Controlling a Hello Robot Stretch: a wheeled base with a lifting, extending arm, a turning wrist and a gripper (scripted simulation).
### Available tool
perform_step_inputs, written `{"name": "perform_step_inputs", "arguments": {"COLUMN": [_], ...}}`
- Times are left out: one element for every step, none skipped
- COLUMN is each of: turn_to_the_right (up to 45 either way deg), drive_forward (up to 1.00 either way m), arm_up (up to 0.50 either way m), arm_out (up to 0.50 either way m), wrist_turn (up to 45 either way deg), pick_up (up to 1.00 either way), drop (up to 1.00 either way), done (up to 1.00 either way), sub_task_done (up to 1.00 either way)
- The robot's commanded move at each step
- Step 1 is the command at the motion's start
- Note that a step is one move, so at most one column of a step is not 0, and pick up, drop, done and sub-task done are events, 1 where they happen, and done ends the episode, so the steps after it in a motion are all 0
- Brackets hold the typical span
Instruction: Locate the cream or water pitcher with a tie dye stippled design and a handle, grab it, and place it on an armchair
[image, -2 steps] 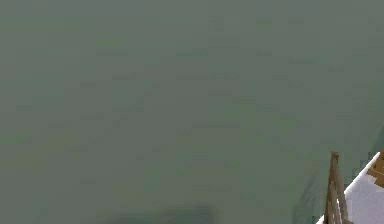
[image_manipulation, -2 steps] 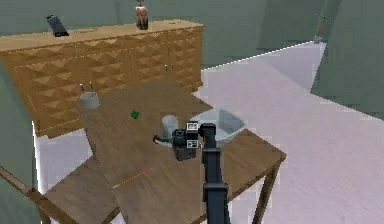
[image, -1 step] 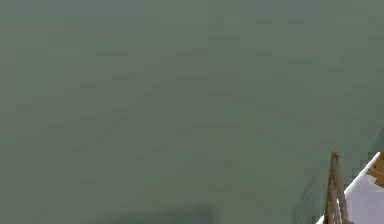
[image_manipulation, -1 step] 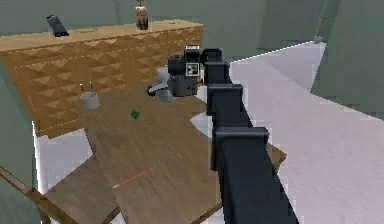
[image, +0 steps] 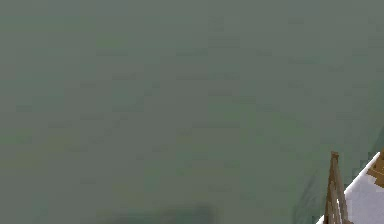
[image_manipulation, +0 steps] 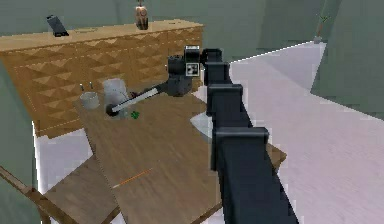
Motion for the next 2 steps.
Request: {"name": "perform_step_inputs", "arguments": {"turn_to_the_right": [0.0,0.0], "drive_forward": [0.00,0.00], "arm_up": [0.00,0.00], "arm_out": [0.00,0.00], "wrist_turn": [-45.0,-21.0], "pick_up": [0.00,0.00], "drop": [0.00,0.00], "done": [0.00,0.00], "sub_task_done": [0.00,0.00]}}
